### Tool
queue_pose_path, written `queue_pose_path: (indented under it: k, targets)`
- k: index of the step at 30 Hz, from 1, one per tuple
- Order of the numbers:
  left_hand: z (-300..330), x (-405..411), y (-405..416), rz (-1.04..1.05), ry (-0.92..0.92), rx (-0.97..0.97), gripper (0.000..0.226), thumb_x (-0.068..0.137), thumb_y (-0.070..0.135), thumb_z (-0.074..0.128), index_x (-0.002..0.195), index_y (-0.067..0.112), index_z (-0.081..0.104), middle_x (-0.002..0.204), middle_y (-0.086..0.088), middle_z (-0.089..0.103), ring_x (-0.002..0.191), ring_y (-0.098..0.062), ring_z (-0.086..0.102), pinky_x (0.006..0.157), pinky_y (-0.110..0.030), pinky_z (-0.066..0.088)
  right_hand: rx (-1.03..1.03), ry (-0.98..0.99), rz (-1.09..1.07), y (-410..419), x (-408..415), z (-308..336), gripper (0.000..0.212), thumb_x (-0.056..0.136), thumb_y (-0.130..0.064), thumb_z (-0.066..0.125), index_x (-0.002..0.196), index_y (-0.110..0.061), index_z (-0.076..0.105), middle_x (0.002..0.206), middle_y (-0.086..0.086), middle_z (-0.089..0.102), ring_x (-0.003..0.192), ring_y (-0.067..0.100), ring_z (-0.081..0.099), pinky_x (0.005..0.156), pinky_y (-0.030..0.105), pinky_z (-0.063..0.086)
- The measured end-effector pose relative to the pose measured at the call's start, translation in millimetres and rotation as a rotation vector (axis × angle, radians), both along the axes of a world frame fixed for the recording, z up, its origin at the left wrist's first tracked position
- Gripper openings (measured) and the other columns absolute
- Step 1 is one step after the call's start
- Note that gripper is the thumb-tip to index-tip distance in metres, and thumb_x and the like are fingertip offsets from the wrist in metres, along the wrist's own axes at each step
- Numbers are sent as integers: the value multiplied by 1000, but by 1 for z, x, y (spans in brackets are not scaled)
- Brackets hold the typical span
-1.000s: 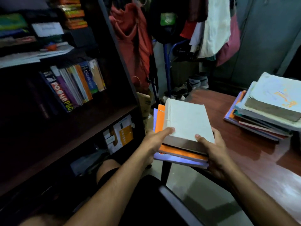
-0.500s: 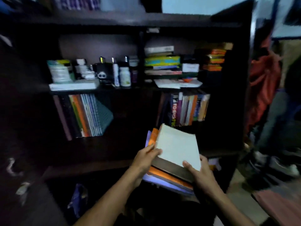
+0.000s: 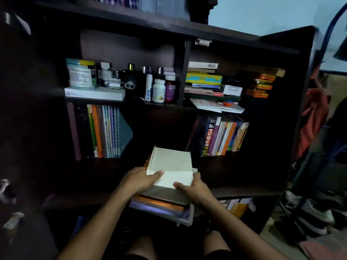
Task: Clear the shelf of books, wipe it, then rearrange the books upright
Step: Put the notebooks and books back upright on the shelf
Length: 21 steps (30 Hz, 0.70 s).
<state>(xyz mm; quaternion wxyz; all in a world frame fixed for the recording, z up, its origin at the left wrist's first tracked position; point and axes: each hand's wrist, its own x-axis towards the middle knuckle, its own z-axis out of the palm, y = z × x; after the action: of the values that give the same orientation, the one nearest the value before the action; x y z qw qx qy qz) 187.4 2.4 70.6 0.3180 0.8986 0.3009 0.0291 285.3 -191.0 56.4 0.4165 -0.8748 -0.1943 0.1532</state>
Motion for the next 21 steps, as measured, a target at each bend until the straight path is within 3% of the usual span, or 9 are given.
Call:
queue_pose_path:
  k: [9,12,14,18,21]
  targets:
    - [6,-1,-10,239,-88,-32,71,83,70,63,122,11,63,130,-14,63,118,-35,60,92,-35,48,103,-45,83,0,-6,-12,67,90,-54,67,140,-21,36,131,2,61,116,22,58,86,28,45]
    - [-3,4,-5,319,-247,-332,65,67,65,80,93,7,70,105,-11,74,94,-28,70,81,-35,57,88,-66,78,-6,-5,-16,67,93,-51,63,146,-23,34,137,7,57,132,30,43,93,30,40]
    - [-7,9,-5,295,-270,-530,72,59,66,84,98,7,72,96,-9,77,85,-26,74,75,-35,60,68,-76,102,-15,-2,-11,65,94,-50,61,147,-24,33,139,8,55,132,30,40,89,30,37]
    - [3,13,-19,191,-273,-838,39,85,29,78,112,2,71,92,-15,77,76,-28,74,61,-29,56,83,-56,200,-34,4,7,72,92,-56,63,149,-25,30,135,-2,53,127,23,51,94,31,45]
    - [10,5,-20,232,-477,-951,33,89,13,71,116,-5,63,93,-19,74,69,-29,70,53,-28,55,32,-37,306,-35,6,13,80,87,-72,57,150,-29,30,139,-7,51,126,18,52,96,29,45]
